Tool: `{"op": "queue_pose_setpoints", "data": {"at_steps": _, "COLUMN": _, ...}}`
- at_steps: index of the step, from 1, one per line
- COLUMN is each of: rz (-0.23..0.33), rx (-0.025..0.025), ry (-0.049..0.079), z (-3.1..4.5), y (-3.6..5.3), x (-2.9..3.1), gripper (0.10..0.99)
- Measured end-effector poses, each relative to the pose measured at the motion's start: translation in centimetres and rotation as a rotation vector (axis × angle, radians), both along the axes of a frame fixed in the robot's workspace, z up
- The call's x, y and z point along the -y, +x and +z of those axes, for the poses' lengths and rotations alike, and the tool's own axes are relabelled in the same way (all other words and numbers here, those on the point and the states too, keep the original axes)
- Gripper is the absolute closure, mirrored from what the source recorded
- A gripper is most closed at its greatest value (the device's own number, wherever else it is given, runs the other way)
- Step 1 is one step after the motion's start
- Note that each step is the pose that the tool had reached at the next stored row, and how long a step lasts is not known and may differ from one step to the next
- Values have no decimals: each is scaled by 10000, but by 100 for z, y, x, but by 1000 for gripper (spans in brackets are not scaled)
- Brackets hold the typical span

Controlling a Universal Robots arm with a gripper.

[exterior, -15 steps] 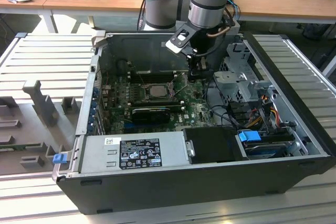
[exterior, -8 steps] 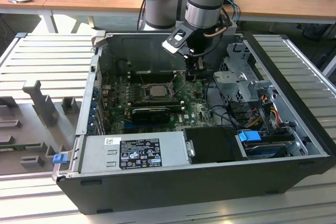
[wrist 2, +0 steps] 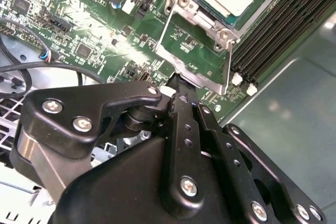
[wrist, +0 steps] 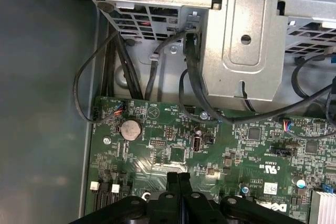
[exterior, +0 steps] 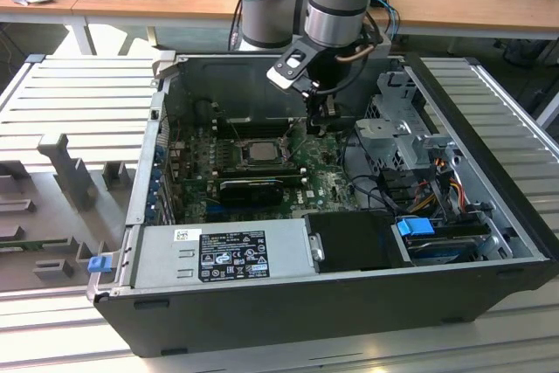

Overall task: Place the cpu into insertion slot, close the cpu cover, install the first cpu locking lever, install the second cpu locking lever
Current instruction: 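Close the cpu cover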

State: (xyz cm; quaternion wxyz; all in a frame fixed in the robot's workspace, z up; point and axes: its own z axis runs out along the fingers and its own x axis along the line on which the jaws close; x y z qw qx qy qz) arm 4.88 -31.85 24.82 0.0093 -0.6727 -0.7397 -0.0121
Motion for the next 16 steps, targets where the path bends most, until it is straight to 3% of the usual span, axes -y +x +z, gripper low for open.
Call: {"op": "queue_pose_setpoints", "data": {"at_steps": 16, "rz": 0, "rx": 0, "ry": -1, "z": 0, "y": -123, "x": 0, "gripper": 980}}
